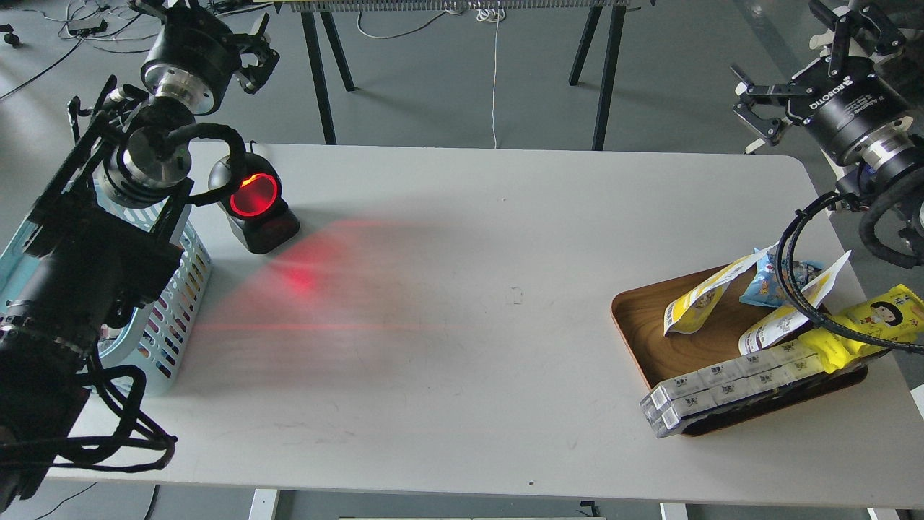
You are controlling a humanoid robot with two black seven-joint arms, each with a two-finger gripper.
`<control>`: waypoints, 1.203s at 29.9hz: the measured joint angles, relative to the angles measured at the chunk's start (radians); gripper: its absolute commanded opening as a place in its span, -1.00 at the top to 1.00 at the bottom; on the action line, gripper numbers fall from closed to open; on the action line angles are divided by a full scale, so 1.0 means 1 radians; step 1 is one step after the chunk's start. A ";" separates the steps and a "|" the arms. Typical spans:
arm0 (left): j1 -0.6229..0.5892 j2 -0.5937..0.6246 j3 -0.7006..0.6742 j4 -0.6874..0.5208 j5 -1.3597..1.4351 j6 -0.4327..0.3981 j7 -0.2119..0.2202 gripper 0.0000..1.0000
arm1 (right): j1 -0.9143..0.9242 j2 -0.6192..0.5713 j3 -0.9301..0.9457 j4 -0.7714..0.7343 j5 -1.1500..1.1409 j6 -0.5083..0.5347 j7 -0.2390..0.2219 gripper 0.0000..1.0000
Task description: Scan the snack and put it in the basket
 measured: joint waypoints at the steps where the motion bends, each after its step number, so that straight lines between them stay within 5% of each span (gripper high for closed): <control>1: -0.001 0.000 0.001 -0.001 0.000 0.000 0.000 -1.00 | 0.000 0.002 0.001 0.000 0.000 0.000 0.000 -1.00; 36: 0.000 0.014 0.006 -0.013 0.007 -0.038 0.001 -1.00 | 0.065 -0.007 -0.061 0.009 -0.003 0.000 -0.003 -1.00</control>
